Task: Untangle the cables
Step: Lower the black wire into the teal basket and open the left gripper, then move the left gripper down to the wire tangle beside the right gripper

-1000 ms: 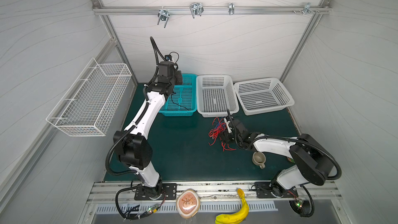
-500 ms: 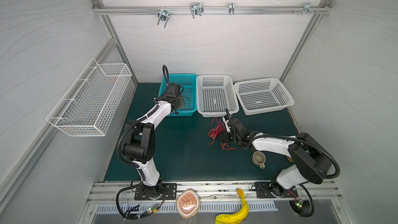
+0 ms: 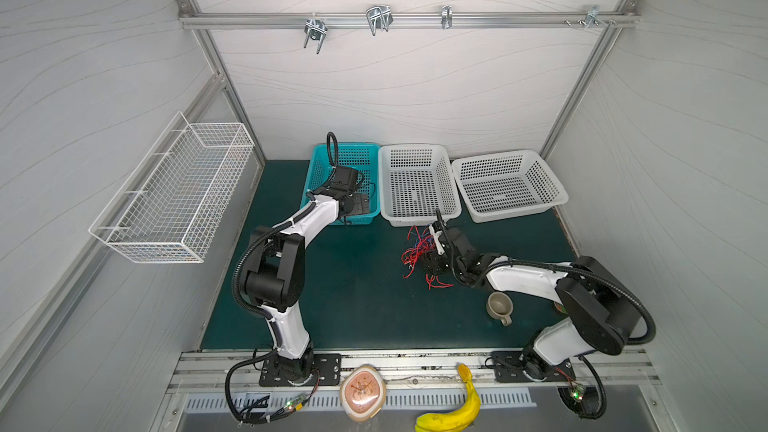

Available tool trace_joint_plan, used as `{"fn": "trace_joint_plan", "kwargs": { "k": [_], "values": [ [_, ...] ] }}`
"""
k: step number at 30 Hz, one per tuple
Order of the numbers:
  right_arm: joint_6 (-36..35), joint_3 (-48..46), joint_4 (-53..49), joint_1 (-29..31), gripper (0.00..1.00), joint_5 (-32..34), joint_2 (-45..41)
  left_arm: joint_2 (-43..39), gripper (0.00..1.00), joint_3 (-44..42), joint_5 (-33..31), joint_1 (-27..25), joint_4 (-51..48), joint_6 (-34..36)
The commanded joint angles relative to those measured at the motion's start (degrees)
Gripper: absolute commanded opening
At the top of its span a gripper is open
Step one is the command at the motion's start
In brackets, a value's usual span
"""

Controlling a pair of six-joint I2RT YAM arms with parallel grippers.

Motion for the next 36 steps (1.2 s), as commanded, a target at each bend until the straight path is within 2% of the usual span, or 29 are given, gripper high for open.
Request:
{"fn": "trace_joint_plan", "kwargs": {
  "k": [1, 5, 8, 11, 13, 16, 18, 22, 30, 32, 36],
  "values": [
    [0.5, 0.5, 1.0, 0.5, 0.74, 0.3, -2.0, -4.0, 1.00, 2.1, -1.0, -1.4, -1.7, 0.8],
    [0.5, 0.7, 1.0, 0.7, 0.74, 0.0, -3.2, -8.6, 1.00, 1.3, 0.6, -2.8, -1.1, 1.7],
    [0.4, 0.4, 0.9, 0.8, 0.74, -0.1, -5.4, -13.2, 0.99, -1.4, 4.2, -4.4, 0.8, 2.4],
    [0.2, -0.1, 0.2, 0.9, 0.74, 0.0, -8.7, -17.6, 0.98, -6.2, 9.6, -6.9, 4.5, 2.0],
    [0.1, -0.3, -0.8, 0.9, 0.74, 0.2, -11.6, -19.8, 0.96, -10.8, 15.4, -9.0, 9.2, 0.6],
    [0.1, 0.6, -3.7, 0.9, 0.74, 1.7, -14.8, -20.7, 0.94, -16.4, 22.5, -12.9, 15.8, -1.4],
    [0.2, 2.1, -7.1, 0.9, 0.74, 3.3, -16.2, -19.9, 0.91, -18.1, 22.7, -16.1, 17.9, -1.5],
    [0.8, 5.9, -13.8, 0.7, 0.72, 6.2, -16.9, -16.2, 0.83, -17.7, 18.9, -20.9, 17.5, -1.6],
    [3.6, 9.2, -18.6, -1.0, 0.59, 6.8, -14.4, -9.3, 0.65, -14.7, 17.7, -22.3, 17.5, -3.3],
    [5.4, 9.5, -19.1, -2.7, 0.55, 4.7, -13.7, -8.7, 0.62, -14.6, 17.6, -22.4, 17.3, -3.1],
    [6.8, 9.1, -16.9, -5.3, 0.54, -2.5, -11.9, -10.7, 0.62, -17.6, 17.3, -22.4, 19.1, -2.8]
  ]
}}
